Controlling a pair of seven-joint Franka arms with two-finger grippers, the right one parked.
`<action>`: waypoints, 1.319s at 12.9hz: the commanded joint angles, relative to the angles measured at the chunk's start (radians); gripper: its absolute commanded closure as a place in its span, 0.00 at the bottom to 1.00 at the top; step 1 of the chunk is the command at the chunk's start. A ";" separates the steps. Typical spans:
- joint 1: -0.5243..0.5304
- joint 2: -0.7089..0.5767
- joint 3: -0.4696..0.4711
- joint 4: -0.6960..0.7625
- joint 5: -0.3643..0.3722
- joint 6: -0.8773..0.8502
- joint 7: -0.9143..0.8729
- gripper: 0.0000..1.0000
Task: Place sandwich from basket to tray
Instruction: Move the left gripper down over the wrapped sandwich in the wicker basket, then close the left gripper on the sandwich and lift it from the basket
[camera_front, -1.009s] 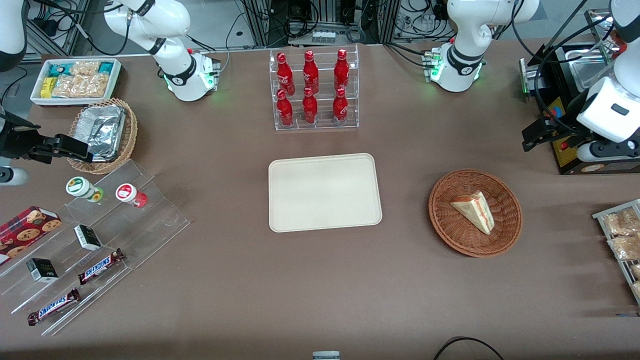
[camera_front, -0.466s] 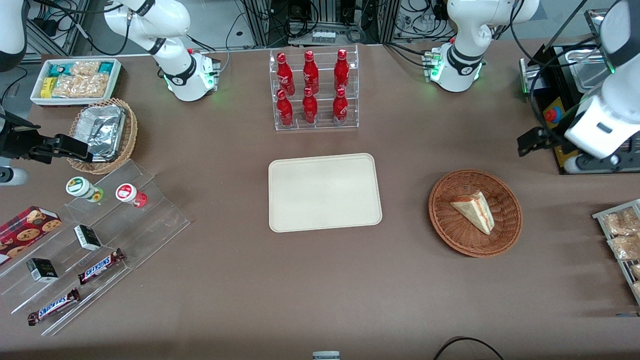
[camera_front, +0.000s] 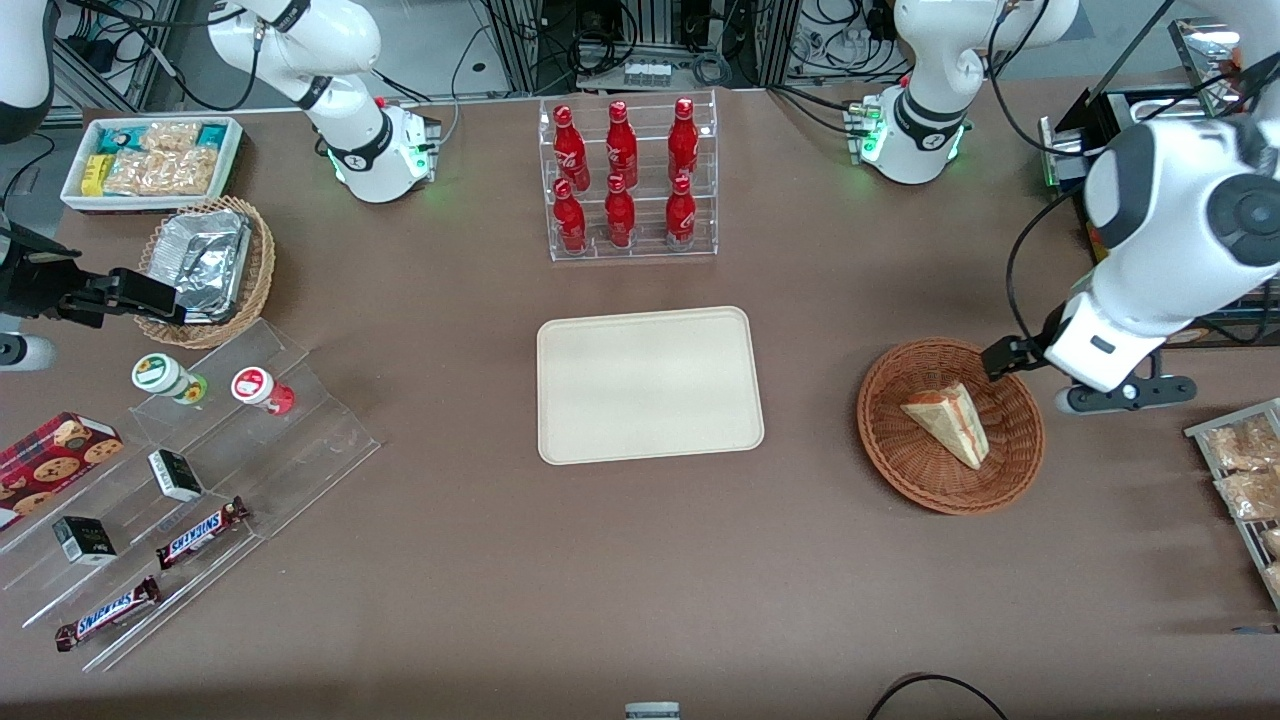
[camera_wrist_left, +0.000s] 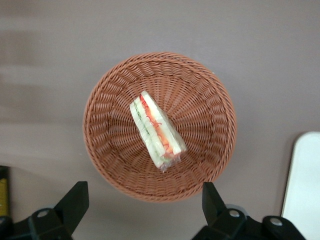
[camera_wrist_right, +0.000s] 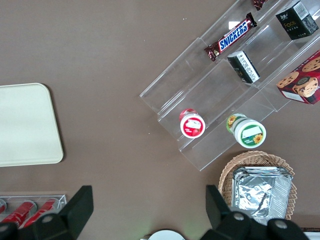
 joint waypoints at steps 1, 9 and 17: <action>0.000 0.014 -0.002 -0.084 0.014 0.130 -0.180 0.00; -0.005 0.101 -0.003 -0.231 0.016 0.423 -0.400 0.00; -0.008 0.179 -0.011 -0.237 0.016 0.483 -0.443 0.00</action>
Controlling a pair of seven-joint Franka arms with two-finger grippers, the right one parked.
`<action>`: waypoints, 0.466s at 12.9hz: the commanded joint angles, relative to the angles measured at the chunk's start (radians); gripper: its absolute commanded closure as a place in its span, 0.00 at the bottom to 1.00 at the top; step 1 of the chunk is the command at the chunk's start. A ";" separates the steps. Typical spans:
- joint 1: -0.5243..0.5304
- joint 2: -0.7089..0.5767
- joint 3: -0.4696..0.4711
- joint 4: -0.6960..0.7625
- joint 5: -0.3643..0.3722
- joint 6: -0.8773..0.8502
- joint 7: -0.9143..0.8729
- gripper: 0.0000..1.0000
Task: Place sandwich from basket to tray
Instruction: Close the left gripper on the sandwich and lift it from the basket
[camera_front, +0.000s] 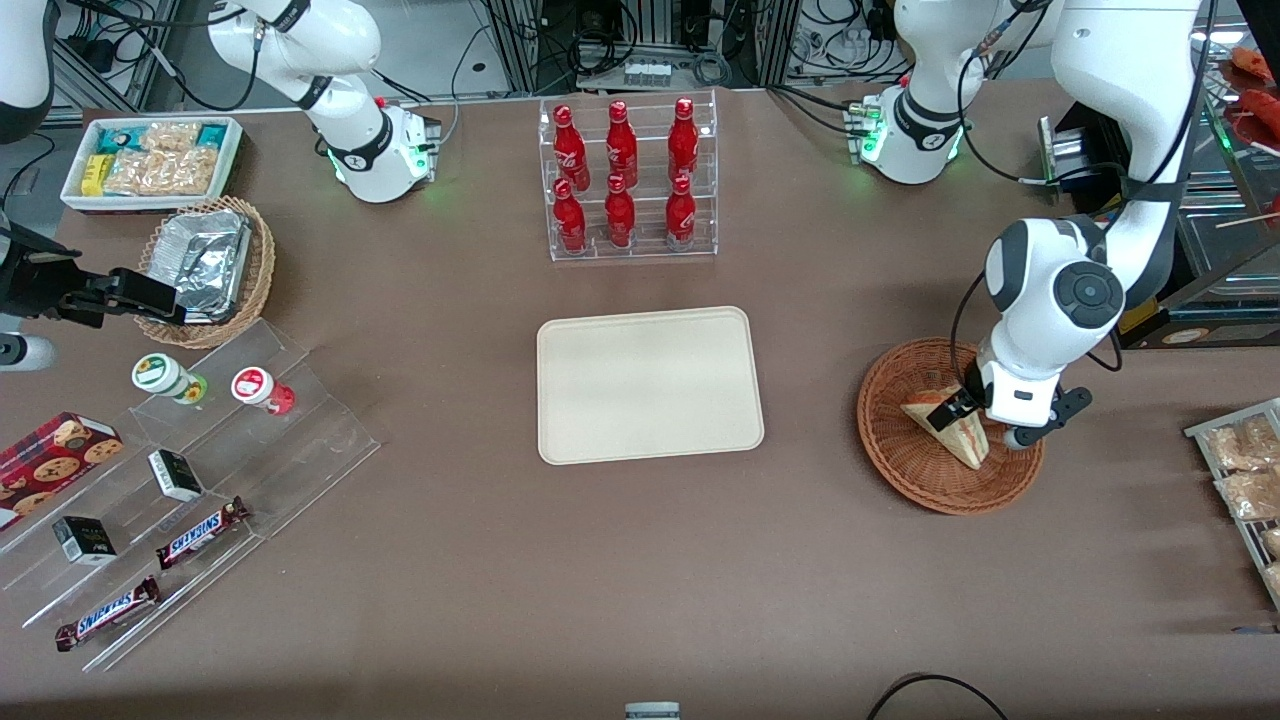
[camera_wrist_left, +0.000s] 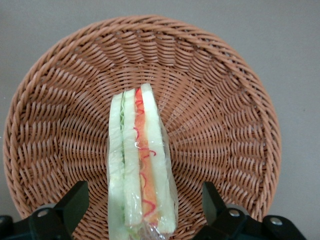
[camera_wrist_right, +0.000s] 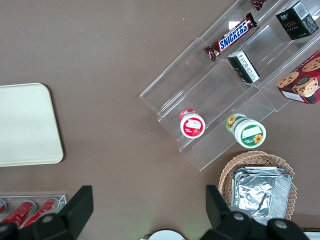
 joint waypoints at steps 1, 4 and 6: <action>-0.007 0.016 -0.009 -0.005 0.016 0.019 -0.031 0.02; -0.005 0.025 -0.012 -0.001 0.016 0.019 -0.032 0.81; -0.005 0.031 -0.011 0.002 0.016 0.019 -0.031 1.00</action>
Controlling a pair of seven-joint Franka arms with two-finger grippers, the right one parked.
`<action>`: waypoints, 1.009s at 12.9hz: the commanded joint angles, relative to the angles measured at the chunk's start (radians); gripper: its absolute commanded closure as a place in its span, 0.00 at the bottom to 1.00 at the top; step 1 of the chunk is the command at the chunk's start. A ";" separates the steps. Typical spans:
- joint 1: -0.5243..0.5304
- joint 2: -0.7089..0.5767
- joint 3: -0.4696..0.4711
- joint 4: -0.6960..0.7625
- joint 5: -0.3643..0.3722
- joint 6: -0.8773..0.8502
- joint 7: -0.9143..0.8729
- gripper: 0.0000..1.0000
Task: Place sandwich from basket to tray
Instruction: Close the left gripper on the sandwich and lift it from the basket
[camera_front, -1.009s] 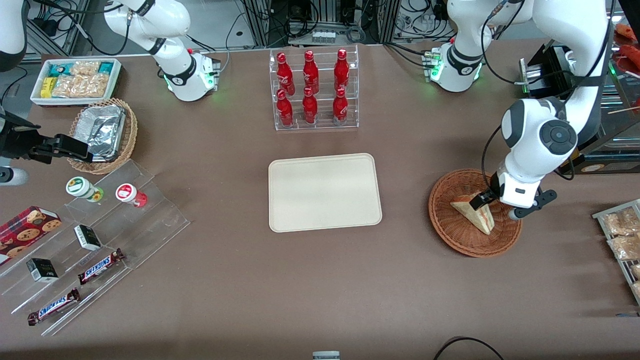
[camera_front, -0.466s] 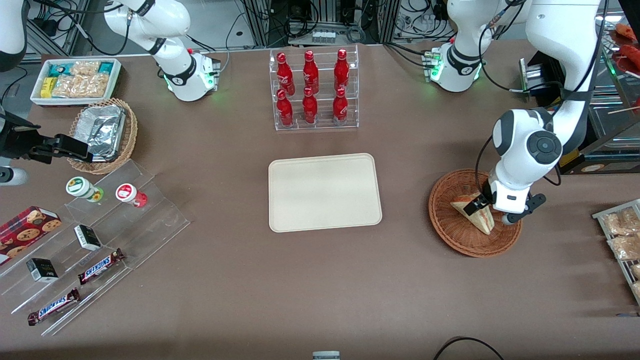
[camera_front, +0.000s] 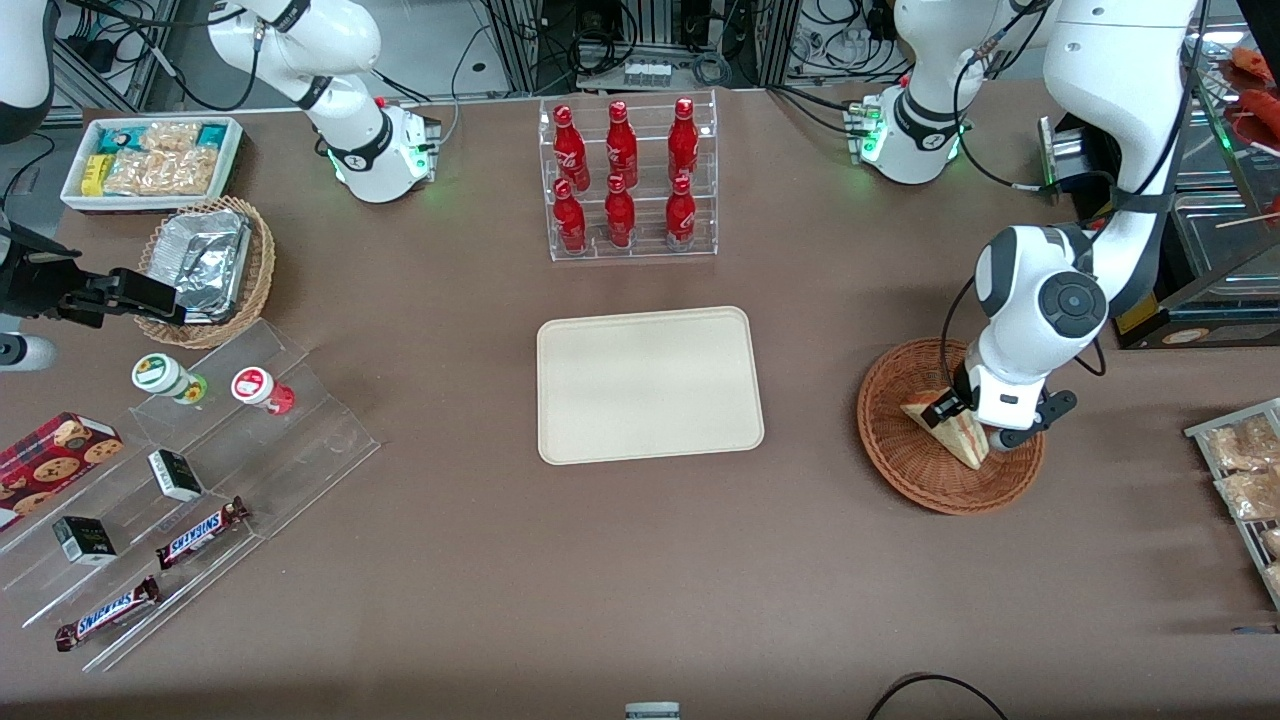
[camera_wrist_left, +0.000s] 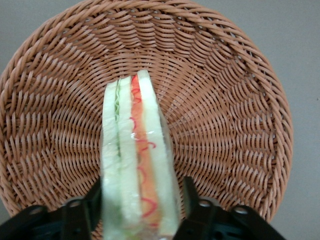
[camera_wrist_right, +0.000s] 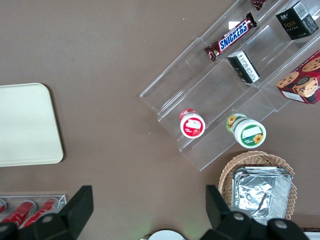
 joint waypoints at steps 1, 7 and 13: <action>-0.004 0.006 0.001 0.007 0.016 0.016 -0.024 1.00; -0.019 -0.044 -0.009 0.191 0.068 -0.247 -0.008 1.00; -0.224 -0.015 -0.039 0.470 0.054 -0.470 -0.025 1.00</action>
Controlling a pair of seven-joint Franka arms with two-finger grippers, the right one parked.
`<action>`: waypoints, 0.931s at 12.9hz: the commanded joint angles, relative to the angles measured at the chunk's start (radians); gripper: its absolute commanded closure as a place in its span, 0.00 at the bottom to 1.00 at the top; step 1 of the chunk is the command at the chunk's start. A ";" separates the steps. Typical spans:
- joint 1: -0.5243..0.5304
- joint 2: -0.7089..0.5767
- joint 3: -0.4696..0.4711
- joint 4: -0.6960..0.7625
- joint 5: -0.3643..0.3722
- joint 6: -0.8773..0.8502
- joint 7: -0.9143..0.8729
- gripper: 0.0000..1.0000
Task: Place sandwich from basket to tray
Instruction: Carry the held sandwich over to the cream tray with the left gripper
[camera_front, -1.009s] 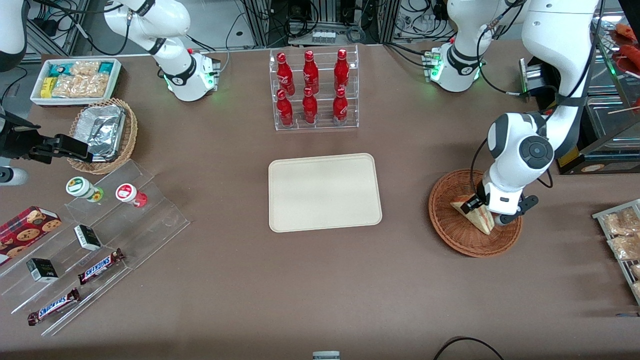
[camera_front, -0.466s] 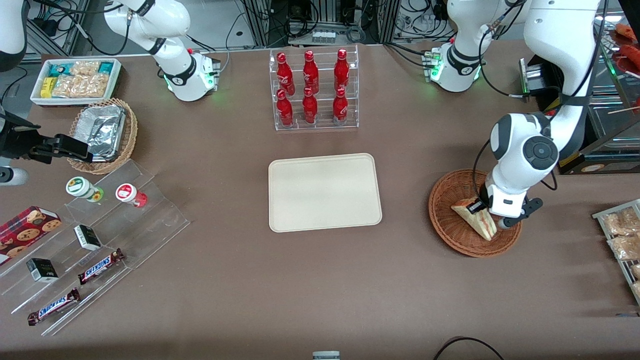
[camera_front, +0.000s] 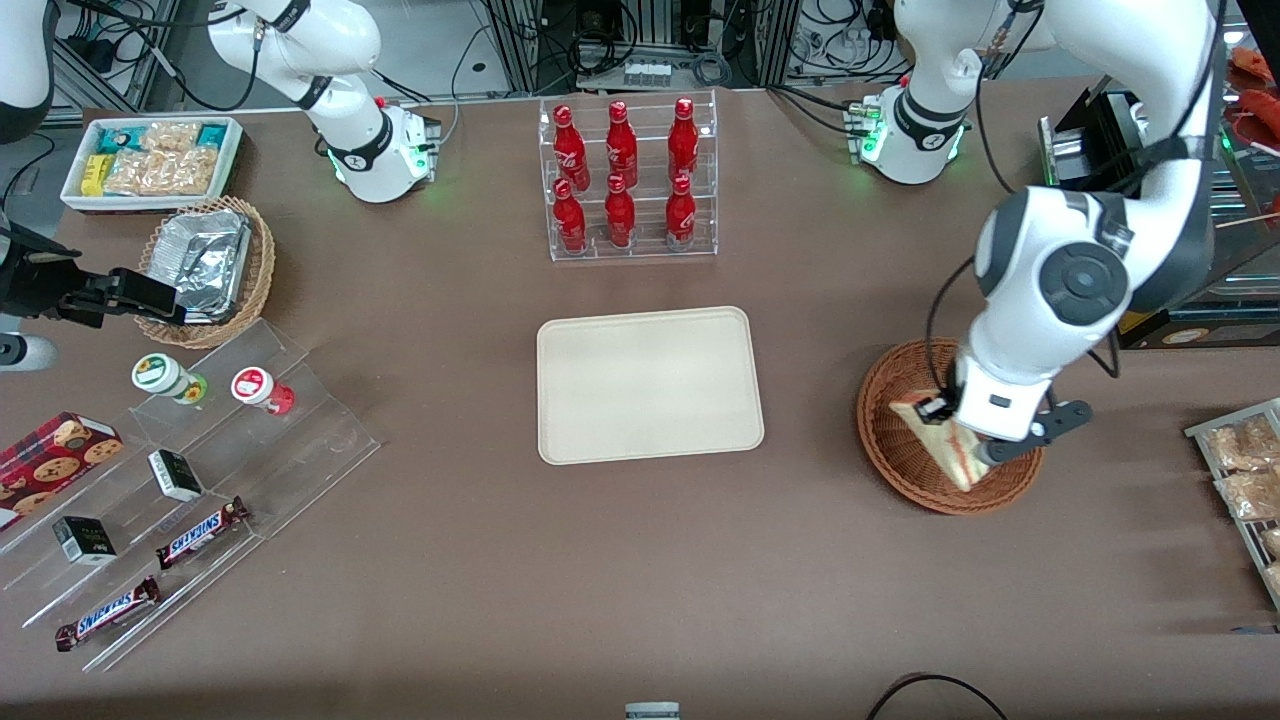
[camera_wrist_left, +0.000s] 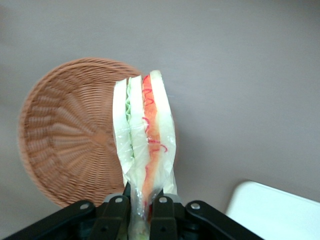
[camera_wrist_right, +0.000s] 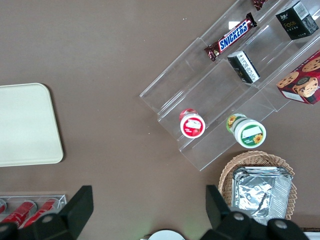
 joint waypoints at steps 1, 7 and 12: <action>-0.135 0.046 0.008 0.080 0.003 -0.026 -0.023 1.00; -0.374 0.255 0.008 0.246 0.002 -0.023 -0.125 1.00; -0.482 0.348 0.008 0.272 -0.009 0.049 -0.163 1.00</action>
